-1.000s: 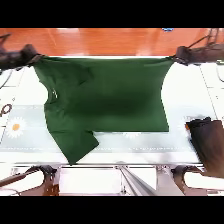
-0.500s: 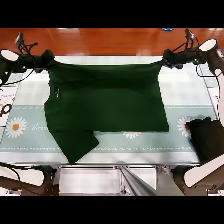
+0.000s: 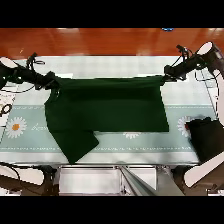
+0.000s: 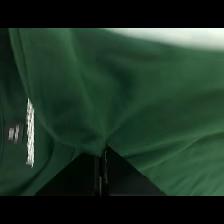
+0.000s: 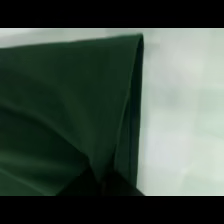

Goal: Fold the shirts.

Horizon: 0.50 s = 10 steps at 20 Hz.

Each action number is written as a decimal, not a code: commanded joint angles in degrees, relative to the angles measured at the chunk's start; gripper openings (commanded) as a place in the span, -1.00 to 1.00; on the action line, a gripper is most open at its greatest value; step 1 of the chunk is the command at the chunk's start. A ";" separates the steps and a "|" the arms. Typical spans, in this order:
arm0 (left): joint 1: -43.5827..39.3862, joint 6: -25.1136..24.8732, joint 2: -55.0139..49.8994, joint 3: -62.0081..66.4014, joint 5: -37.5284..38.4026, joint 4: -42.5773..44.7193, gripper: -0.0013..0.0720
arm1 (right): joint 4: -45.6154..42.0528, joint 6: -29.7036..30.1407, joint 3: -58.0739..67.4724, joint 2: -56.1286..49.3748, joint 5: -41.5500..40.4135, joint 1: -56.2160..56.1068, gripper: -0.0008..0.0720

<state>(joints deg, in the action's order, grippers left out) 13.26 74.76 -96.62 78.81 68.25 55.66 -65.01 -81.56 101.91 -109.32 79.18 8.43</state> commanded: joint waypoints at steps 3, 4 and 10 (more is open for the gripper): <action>0.31 -0.61 -0.02 -2.05 5.68 3.10 -0.92 | -1.66 -0.52 -0.02 -1.36 5.49 -0.07 -0.91; 0.28 -0.61 -0.02 -2.05 6.08 3.56 -0.92 | -1.70 -0.52 -0.02 -1.66 5.86 -0.04 -0.91; 0.31 -0.59 -0.02 -2.05 8.20 3.96 -0.92 | -1.86 -0.57 -0.02 -2.40 8.13 -0.02 -0.91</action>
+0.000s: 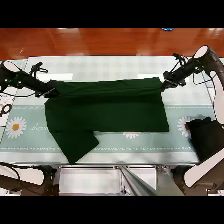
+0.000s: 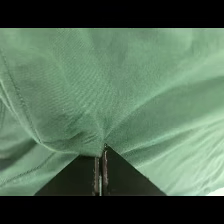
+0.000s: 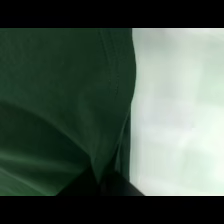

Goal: Fold the shirts.

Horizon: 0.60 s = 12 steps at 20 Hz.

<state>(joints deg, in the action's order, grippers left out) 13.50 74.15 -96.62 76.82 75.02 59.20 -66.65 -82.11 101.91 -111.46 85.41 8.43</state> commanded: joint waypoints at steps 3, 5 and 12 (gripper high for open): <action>0.22 0.04 -0.02 -0.04 2.71 0.42 -0.92 | -0.85 0.00 -0.02 -0.26 2.93 -0.04 -0.90; 0.94 3.39 0.00 0.13 3.89 1.09 -0.10 | -1.20 -0.87 -0.02 -0.22 4.17 -0.04 0.15; 7.72 10.49 13.94 -10.40 6.84 10.05 0.43 | -8.94 -4.00 -11.50 12.94 2.93 5.68 0.14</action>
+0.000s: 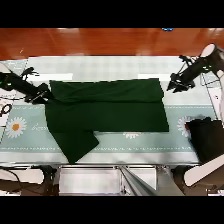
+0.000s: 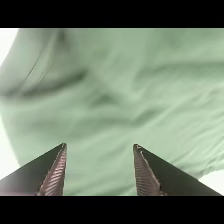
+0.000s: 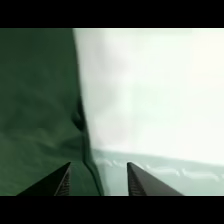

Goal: Fold the shirts.

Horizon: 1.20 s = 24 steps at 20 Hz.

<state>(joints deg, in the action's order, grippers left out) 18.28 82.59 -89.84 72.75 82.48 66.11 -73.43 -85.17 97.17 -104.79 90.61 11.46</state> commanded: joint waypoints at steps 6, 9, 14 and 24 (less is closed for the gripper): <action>20.92 1.33 28.94 -39.23 -6.32 -5.38 0.43 | 18.62 11.30 -49.53 31.82 -24.06 11.30 0.14; 25.73 -2.51 33.33 -48.30 -10.23 -10.05 0.42 | 29.83 19.74 -60.52 37.86 -25.77 11.10 0.14; 23.17 -8.96 30.32 -52.33 -11.96 -13.51 0.42 | 30.16 20.63 -62.90 38.58 -25.68 7.10 0.14; 10.88 -16.44 26.71 -49.18 -11.80 -15.96 -0.92 | 31.32 20.52 -57.81 38.60 -22.97 17.62 0.14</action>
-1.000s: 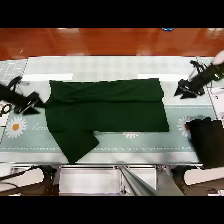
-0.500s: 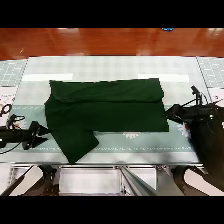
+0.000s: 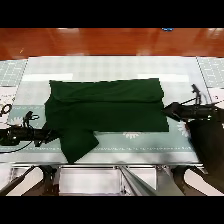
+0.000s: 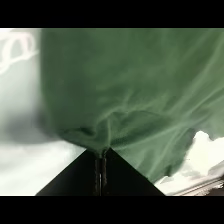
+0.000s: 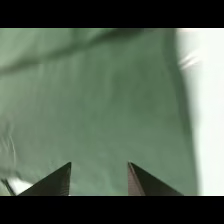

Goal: Fold the shirts.

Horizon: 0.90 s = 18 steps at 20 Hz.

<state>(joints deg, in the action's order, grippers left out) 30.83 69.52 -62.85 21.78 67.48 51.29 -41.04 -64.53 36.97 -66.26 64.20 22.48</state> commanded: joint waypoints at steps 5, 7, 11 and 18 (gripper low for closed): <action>-1.46 -3.50 -0.28 4.55 4.96 -1.25 -0.92 | -16.31 -9.40 -3.19 0.04 8.52 13.09 0.14; -1.46 -3.50 -0.28 4.55 5.09 -1.22 -0.92 | -18.64 -10.01 -4.11 0.00 7.52 10.82 0.14; -1.49 -3.50 -0.28 4.55 5.01 -1.22 -0.92 | -18.03 -10.01 -4.11 -2.25 7.50 9.20 0.14; -1.55 -3.50 -0.28 4.55 3.96 -1.27 -0.92 | -7.34 -6.27 -3.85 -9.99 2.99 5.62 0.14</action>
<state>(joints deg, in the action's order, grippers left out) 29.28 66.06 -63.09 26.28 72.14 50.06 -51.70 -72.58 33.04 -73.36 69.95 30.52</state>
